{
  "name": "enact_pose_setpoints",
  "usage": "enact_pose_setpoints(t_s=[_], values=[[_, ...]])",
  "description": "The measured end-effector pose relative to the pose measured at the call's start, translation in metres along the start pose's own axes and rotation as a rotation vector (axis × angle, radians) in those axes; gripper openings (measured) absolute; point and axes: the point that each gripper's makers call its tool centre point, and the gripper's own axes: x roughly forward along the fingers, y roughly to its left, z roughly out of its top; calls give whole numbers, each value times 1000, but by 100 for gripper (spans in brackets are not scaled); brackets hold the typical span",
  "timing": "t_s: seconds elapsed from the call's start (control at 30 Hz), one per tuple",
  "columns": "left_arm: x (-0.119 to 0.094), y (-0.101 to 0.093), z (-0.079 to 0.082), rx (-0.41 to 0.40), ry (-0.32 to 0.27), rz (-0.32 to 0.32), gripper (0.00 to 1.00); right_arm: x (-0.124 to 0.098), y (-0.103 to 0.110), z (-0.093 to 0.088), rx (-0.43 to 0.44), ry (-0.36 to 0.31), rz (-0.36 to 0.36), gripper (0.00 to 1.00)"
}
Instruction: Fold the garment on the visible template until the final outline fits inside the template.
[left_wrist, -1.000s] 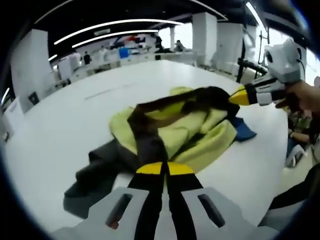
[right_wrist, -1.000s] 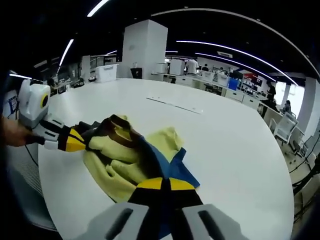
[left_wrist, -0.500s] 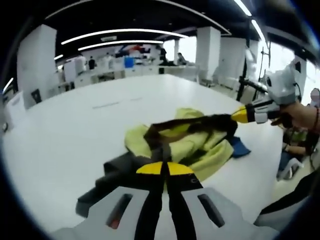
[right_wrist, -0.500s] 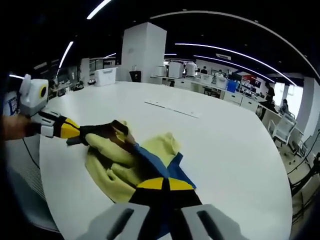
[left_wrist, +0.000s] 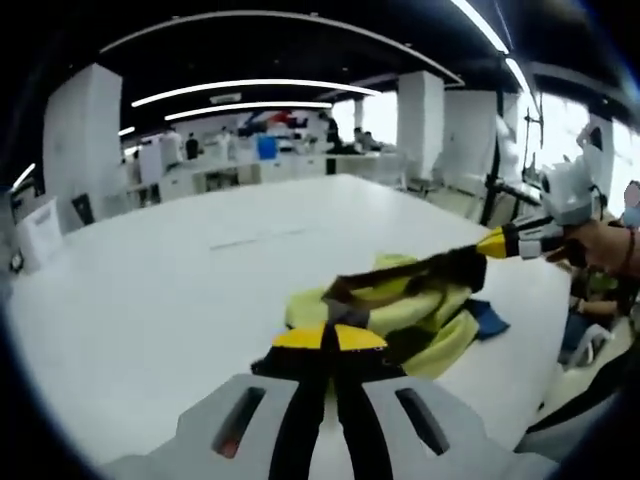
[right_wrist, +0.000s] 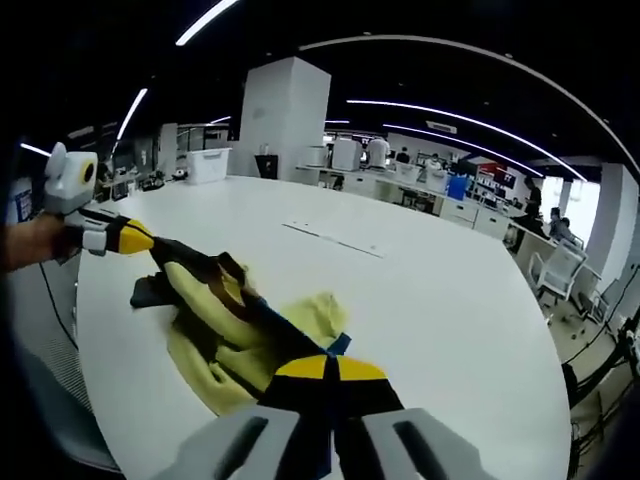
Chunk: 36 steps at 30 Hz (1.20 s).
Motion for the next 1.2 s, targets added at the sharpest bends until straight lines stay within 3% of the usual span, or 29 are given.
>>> enact_pose_setpoints(t_s=[0.27,0.6,0.93,1.2], values=[[-5,22,30,17,-58,21,0,-3,-19,27,-38,-32,-39,0],[5,38,63,69,-89,14,0,5,-33,57,-72,-55,-58,0],[17,53,75,63,-100,18,0,22,-44,77,-95,-50,-42,0],[35,66,93,69,-120,23,0,38,-60,89,-71,-47,-40,0]])
